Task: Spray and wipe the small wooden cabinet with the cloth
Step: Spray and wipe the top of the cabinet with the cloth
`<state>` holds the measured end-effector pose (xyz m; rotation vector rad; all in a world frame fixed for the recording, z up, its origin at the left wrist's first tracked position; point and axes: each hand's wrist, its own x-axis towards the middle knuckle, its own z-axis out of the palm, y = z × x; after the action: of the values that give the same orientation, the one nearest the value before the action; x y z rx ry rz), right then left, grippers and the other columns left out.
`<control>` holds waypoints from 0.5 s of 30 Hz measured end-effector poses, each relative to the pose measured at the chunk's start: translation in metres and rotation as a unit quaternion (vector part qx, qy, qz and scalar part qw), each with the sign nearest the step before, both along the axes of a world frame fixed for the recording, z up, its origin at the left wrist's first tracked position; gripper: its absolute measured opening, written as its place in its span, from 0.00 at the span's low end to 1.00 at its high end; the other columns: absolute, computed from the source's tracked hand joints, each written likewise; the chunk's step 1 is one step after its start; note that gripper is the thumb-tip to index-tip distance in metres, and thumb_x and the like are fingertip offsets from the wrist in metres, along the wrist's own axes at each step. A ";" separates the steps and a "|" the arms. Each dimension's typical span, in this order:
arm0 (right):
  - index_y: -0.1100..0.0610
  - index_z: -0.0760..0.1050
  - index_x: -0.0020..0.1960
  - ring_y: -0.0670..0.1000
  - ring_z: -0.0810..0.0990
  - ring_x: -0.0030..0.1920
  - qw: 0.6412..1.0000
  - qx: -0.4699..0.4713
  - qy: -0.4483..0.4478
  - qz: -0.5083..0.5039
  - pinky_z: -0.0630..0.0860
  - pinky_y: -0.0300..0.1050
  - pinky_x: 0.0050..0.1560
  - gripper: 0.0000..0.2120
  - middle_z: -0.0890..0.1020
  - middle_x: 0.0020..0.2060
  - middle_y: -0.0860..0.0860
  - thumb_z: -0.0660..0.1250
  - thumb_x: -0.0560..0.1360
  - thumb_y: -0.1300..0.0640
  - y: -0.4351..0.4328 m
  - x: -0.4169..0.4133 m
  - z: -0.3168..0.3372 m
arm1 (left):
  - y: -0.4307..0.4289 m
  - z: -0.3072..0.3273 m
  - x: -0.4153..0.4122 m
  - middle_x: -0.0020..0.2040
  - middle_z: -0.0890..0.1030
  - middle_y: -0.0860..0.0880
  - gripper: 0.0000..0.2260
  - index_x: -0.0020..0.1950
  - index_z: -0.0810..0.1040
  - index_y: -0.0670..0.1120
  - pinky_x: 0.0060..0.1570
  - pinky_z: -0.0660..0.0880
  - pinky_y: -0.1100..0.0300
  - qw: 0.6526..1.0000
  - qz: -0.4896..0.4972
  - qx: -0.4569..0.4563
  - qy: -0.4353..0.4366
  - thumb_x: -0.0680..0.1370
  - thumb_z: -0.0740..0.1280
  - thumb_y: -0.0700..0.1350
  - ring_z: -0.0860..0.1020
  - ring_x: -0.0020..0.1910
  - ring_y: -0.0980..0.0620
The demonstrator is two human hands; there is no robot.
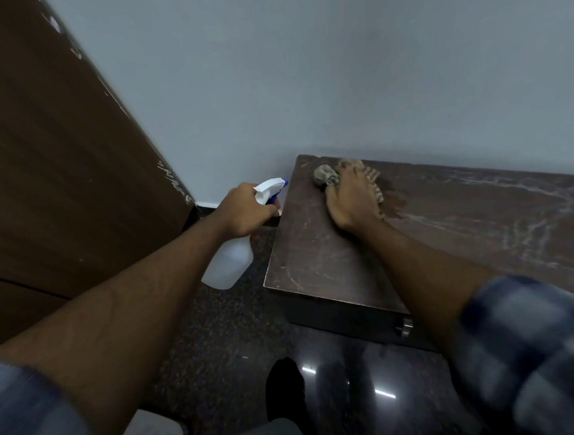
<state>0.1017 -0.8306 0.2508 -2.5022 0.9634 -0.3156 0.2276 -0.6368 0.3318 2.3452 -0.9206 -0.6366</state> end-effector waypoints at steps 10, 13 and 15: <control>0.49 0.54 0.83 0.53 0.51 0.82 0.917 -0.116 0.061 0.378 0.49 0.54 0.81 0.33 0.55 0.82 0.51 0.47 0.83 0.35 0.019 -0.024 -0.008 | -0.007 -0.006 0.015 0.39 0.83 0.42 0.09 0.45 0.81 0.40 0.39 0.70 0.56 1.000 -0.016 0.006 0.003 0.72 0.73 0.46 0.75 0.36 0.50; 0.54 0.59 0.81 0.57 0.57 0.81 0.966 -0.113 0.061 0.225 0.54 0.55 0.80 0.32 0.59 0.81 0.54 0.49 0.83 0.38 -0.029 -0.017 -0.004 | -0.008 -0.005 0.012 0.40 0.83 0.42 0.08 0.46 0.82 0.39 0.39 0.69 0.55 1.000 -0.023 0.010 -0.003 0.73 0.73 0.44 0.76 0.37 0.48; 0.58 0.59 0.81 0.59 0.56 0.80 0.980 -0.093 0.103 0.146 0.52 0.55 0.80 0.33 0.60 0.80 0.58 0.48 0.84 0.39 -0.048 0.011 0.002 | -0.010 -0.006 0.011 0.41 0.84 0.42 0.08 0.47 0.83 0.40 0.41 0.71 0.54 1.000 -0.024 0.010 -0.002 0.73 0.73 0.44 0.78 0.39 0.45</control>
<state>0.1128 -0.8782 0.2532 -2.8449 0.6498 -0.0568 0.2389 -0.6465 0.3260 2.3488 -0.9776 -0.6640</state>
